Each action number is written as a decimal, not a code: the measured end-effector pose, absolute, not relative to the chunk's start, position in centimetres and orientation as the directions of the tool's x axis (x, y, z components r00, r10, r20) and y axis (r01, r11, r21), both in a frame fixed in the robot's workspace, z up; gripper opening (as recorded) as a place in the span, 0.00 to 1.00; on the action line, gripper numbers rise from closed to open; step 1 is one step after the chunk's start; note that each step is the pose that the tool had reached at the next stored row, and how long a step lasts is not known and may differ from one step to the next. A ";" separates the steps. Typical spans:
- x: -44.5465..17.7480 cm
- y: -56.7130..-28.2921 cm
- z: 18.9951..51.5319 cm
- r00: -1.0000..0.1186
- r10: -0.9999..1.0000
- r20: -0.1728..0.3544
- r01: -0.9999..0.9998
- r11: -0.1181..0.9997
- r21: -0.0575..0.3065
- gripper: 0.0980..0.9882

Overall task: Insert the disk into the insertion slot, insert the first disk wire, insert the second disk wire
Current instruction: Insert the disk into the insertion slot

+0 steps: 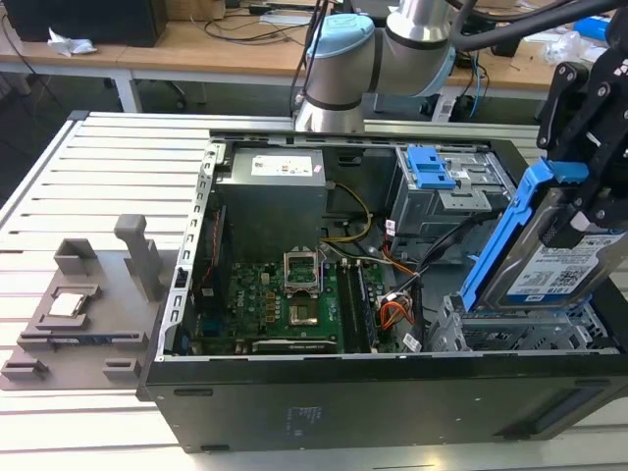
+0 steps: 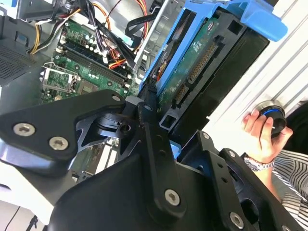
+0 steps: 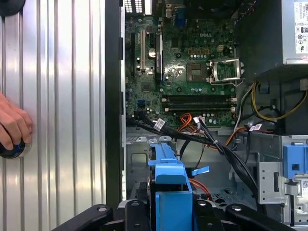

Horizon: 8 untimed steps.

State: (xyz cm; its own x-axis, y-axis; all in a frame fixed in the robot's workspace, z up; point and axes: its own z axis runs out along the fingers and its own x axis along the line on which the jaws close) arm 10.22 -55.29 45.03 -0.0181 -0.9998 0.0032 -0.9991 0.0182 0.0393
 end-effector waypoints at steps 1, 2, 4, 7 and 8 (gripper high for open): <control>10.2 -55.3 45.0 -0.018 -1.000 0.003 -0.999 0.018 0.039 0.30; 10.2 -55.3 44.9 -0.018 -1.000 0.003 -0.999 0.018 0.039 0.30; 10.2 -55.3 44.8 -0.018 -1.000 0.003 -0.999 0.018 0.039 0.30; 10.2 -55.2 44.5 -0.018 -1.000 0.003 -0.999 0.018 0.039 0.30; 10.2 -55.1 44.4 -0.018 -1.000 0.003 -0.999 0.018 0.039 0.30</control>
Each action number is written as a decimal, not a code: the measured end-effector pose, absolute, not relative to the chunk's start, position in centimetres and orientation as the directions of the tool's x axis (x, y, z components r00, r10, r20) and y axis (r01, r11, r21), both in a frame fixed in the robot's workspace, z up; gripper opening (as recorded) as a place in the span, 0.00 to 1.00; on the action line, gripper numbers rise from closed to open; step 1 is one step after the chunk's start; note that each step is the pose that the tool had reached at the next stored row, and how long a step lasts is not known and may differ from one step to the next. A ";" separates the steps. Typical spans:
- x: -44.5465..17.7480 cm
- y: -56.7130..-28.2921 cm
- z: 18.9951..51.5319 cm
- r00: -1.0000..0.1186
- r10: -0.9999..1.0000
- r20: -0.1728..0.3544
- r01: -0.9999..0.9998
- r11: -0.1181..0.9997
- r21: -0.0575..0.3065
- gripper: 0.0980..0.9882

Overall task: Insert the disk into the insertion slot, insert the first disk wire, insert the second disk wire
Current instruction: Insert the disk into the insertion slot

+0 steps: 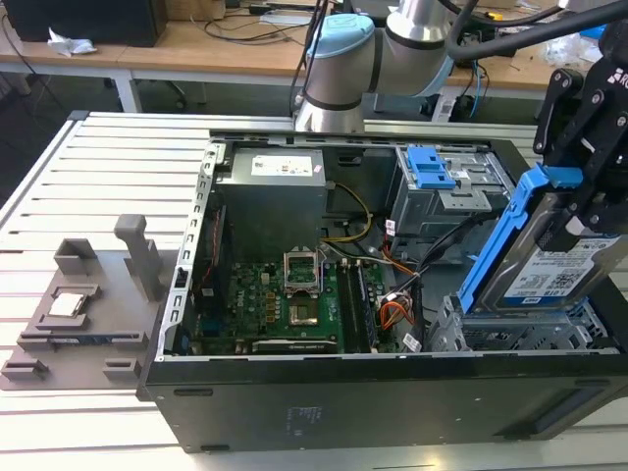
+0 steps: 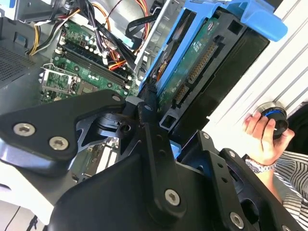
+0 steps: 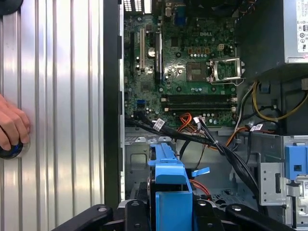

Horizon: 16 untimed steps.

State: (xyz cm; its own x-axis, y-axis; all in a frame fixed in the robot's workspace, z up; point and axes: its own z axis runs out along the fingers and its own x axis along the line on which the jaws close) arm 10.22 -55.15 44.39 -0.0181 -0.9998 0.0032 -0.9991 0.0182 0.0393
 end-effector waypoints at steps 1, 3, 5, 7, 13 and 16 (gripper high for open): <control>10.2 -55.1 44.2 -0.018 -1.000 0.003 -0.999 0.018 0.039 0.30; 10.3 -54.8 43.9 -0.018 -1.000 0.003 -0.999 0.018 0.039 0.30; 10.4 -54.7 43.8 -0.018 -1.000 0.003 -0.999 0.018 0.039 0.30; 10.4 -54.7 43.5 -0.018 -1.000 0.003 -0.999 0.018 0.039 0.30; 10.4 -54.6 42.6 -0.018 -1.000 0.003 -0.999 0.018 0.039 0.30; 10.4 -54.6 42.1 -0.018 -1.000 0.003 -0.999 0.018 0.039 0.30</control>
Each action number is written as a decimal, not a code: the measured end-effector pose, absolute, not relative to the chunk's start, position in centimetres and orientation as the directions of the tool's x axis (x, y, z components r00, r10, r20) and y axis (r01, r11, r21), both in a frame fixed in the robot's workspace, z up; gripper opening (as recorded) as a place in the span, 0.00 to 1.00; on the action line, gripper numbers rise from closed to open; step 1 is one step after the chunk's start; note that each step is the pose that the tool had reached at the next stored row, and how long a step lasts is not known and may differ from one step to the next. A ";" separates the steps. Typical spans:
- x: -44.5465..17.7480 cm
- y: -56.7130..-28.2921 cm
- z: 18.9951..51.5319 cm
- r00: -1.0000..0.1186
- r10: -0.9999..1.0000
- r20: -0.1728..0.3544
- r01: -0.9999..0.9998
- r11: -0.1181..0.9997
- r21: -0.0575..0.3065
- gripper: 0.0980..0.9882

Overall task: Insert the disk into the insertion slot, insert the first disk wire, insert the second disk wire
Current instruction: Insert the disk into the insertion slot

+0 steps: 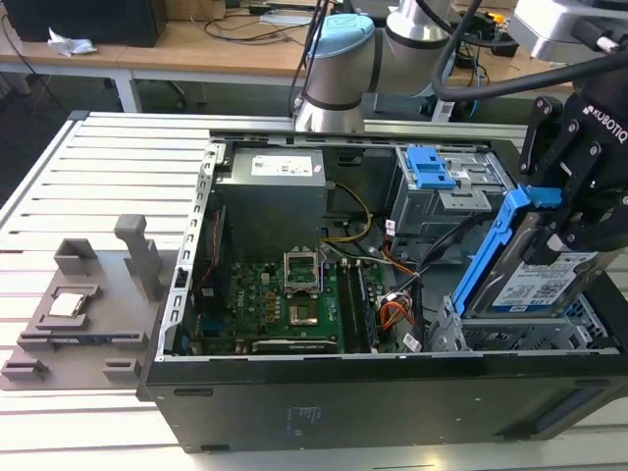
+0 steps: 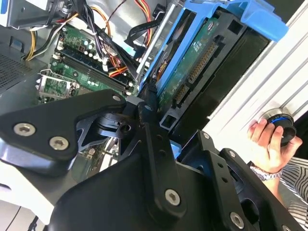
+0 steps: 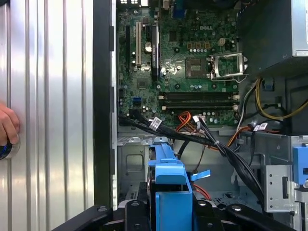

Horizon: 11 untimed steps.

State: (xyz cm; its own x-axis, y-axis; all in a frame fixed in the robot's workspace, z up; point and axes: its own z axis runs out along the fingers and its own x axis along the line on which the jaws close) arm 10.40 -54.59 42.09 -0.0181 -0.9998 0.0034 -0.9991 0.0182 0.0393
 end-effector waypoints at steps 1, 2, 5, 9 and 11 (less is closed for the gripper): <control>10.4 -54.6 42.0 -0.018 -1.000 0.003 -0.999 0.018 0.039 0.30; 10.4 -54.6 41.7 -0.018 -1.000 0.003 -0.999 0.018 0.039 0.30; 10.4 -54.6 40.8 -0.018 -1.000 0.003 -0.999 0.018 0.039 0.30; 10.4 -54.6 39.7 -0.018 -1.000 0.003 -0.999 0.018 0.039 0.30; 10.4 -54.6 38.9 -0.018 -1.000 0.003 -0.999 0.018 0.039 0.30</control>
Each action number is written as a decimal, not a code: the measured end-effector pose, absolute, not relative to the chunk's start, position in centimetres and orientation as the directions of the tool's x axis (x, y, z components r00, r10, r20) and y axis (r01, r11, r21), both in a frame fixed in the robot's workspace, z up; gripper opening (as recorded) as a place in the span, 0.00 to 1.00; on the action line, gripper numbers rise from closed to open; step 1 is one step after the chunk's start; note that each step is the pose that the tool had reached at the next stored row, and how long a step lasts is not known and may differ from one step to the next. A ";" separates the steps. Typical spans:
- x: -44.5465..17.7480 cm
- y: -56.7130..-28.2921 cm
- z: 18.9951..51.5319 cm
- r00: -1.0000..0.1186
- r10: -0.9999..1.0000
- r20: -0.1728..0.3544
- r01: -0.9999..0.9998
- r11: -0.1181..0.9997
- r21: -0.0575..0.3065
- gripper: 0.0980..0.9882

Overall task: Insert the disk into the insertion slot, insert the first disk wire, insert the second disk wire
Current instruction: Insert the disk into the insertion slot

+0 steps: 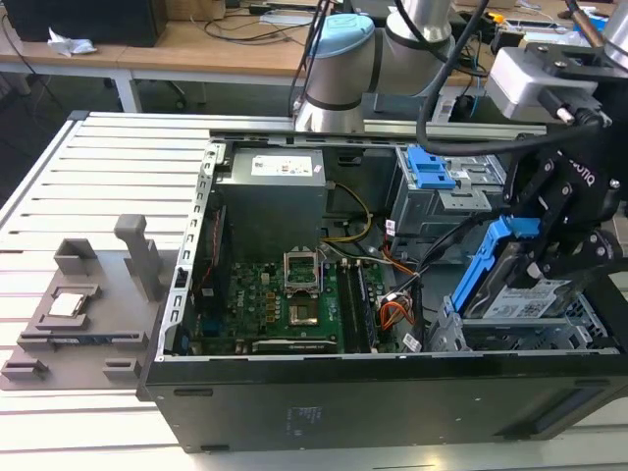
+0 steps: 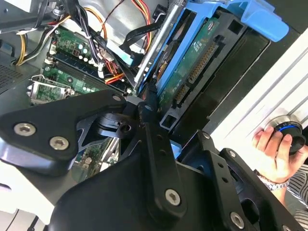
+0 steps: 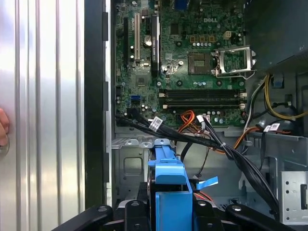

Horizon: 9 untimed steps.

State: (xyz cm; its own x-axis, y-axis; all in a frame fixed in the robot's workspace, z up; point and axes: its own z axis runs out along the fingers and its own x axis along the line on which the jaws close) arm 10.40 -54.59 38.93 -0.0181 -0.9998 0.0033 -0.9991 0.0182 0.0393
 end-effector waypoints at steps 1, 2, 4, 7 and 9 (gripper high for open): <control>10.4 -54.6 38.7 -0.018 -1.000 0.003 -0.999 0.018 0.039 0.30; 10.4 -54.6 38.5 -0.018 -1.000 0.003 -0.999 0.018 0.039 0.30; 10.4 -54.6 37.9 -0.018 -1.000 0.003 -0.999 0.018 0.039 0.30; 10.4 -54.6 37.5 -0.018 -1.000 0.003 -0.999 0.018 0.039 0.30; 10.4 -54.6 37.4 -0.018 -1.000 0.003 -0.999 0.018 0.039 0.30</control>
